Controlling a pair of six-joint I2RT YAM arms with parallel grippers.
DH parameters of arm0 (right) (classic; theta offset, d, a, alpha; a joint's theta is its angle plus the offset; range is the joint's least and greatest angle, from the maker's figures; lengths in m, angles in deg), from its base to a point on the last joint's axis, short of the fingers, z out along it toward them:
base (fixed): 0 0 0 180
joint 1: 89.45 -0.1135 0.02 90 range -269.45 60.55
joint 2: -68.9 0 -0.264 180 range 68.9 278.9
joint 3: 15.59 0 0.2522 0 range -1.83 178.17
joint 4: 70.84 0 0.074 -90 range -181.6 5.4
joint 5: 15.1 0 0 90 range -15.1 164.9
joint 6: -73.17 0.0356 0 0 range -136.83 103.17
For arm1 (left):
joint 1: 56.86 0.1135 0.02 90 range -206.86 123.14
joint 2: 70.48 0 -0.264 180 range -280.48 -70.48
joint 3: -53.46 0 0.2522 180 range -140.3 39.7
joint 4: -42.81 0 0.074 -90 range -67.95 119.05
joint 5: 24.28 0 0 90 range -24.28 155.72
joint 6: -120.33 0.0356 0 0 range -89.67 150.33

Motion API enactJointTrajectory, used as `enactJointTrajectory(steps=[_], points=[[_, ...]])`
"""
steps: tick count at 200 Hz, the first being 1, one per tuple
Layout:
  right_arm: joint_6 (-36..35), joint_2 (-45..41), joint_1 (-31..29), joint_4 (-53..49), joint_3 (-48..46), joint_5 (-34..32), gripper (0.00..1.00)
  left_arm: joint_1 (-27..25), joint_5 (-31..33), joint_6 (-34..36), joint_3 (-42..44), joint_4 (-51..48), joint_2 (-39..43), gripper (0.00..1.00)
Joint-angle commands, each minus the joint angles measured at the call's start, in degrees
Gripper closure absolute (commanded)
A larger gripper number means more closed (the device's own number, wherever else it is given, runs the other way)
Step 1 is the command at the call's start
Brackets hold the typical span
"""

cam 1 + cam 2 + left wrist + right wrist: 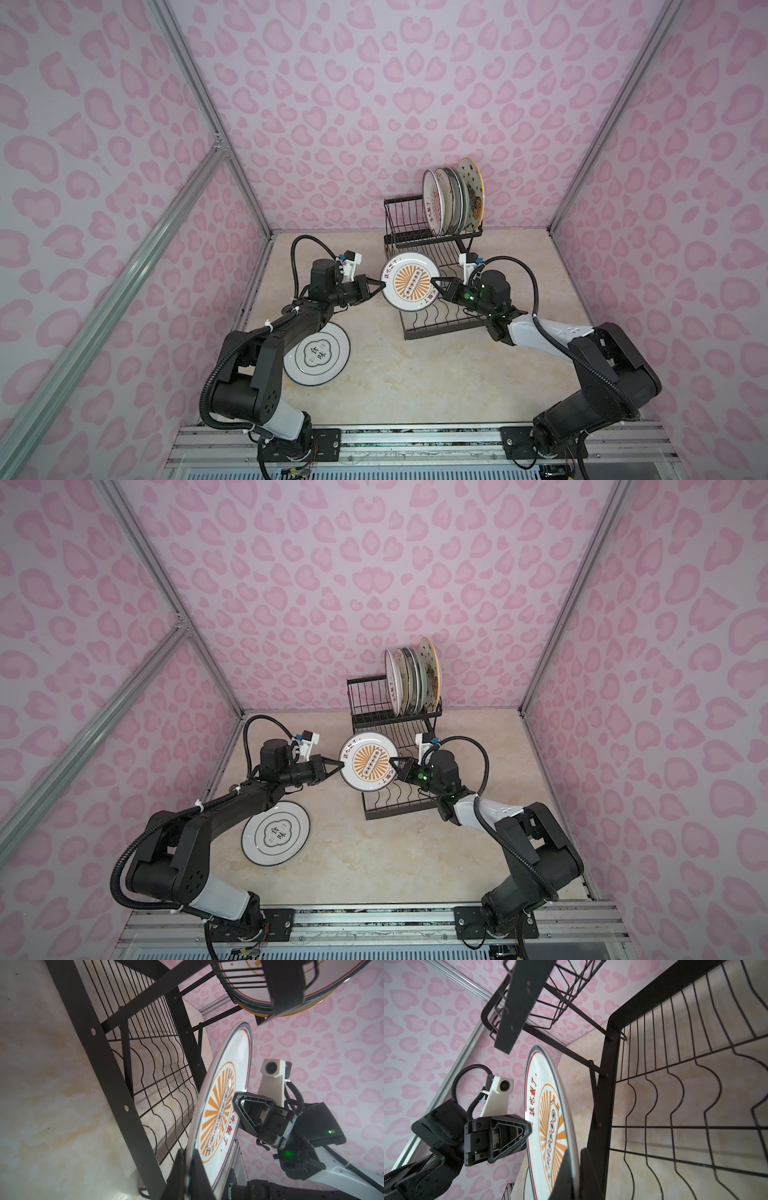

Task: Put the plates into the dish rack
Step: 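Hold the sunburst plate up while the right gripper reaches for its rim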

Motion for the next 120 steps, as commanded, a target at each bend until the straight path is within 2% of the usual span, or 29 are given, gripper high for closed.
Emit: enactJointTrajectory(steps=[1,40,94,115,120], points=[[-1.3,0.5,-0.2,2.5,0.4,2.6,1.0,-0.1,0.0,0.1,-1.1,0.1,0.8,0.97],[-1.2,0.5,-0.2,2.4,0.4,2.8,1.0,0.0,1.0,1.6,-2.3,-3.4,1.0,0.95],[-1.3,0.3,-0.1,2.1,0.5,3.0,1.0,-0.1,2.4,3.7,-4.0,-8.0,1.2,0.7],[-1.4,0.5,0.0,2.1,0.6,3.2,1.0,-0.1,2.6,4.3,-4.5,-10.4,1.6,0.65],[-1.4,0.4,0.0,2.0,0.8,3.3,1.0,-0.1,2.6,4.4,-4.5,-10.7,1.7,0.59]])
